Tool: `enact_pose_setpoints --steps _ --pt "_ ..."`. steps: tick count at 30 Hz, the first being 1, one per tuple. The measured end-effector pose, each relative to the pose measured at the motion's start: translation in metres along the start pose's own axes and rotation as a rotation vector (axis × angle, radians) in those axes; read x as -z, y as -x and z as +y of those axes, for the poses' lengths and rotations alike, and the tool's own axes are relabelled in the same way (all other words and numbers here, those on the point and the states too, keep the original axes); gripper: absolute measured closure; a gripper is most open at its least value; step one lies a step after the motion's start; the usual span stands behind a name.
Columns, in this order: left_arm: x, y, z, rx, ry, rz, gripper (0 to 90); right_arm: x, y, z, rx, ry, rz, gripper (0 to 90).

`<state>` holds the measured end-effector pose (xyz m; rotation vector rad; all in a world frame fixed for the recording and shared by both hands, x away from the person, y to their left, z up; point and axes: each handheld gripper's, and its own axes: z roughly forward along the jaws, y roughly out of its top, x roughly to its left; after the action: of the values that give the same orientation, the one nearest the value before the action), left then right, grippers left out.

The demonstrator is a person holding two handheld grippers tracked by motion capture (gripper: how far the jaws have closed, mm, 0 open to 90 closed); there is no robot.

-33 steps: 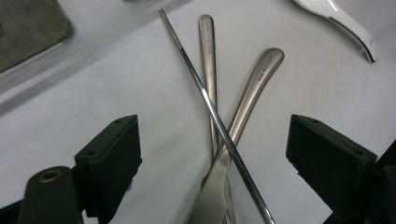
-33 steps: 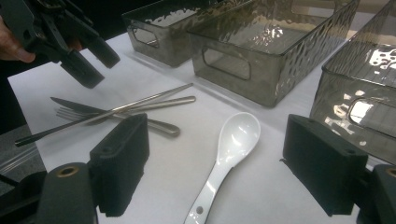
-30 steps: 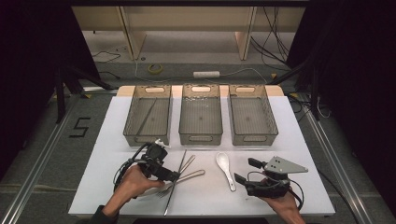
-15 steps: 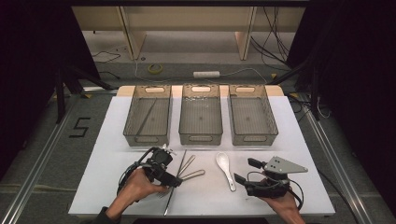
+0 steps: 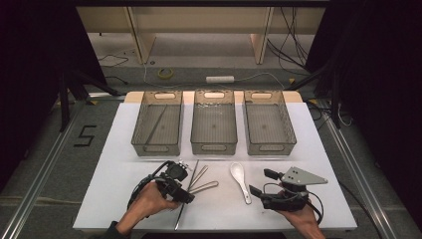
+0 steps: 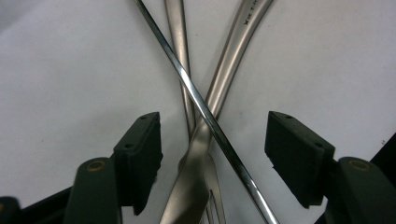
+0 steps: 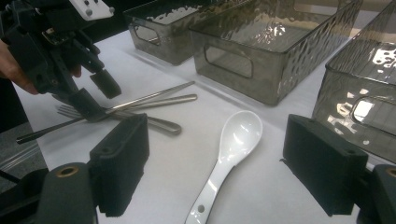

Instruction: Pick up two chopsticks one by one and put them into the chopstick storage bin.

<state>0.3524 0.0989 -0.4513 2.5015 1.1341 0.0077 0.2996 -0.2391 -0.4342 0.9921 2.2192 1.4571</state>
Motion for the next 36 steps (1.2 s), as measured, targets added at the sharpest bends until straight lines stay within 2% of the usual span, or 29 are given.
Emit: enact_pose_setpoints --steps 10,17,23,27,36 --pt "-0.008 0.002 -0.001 -0.023 -0.034 0.019 51.2 0.0 0.0 0.0 0.0 -0.002 0.002 23.7" --pt "-0.011 0.002 -0.001 -0.031 -0.048 0.008 59.7 0.0 0.0 0.0 0.0 -0.004 0.002 23.8" --pt "-0.008 -0.003 -0.001 -0.014 -0.043 -0.002 66.5 0.0 0.0 0.0 0.002 -0.002 0.001 23.7" --pt "-0.007 -0.007 -0.002 0.011 -0.033 -0.016 70.6 0.0 0.0 0.0 0.002 -0.001 0.001 23.8" --pt "-0.005 -0.013 -0.002 0.04 -0.029 -0.052 74.0 0.0 -0.001 0.0 0.003 -0.004 0.001 23.8"
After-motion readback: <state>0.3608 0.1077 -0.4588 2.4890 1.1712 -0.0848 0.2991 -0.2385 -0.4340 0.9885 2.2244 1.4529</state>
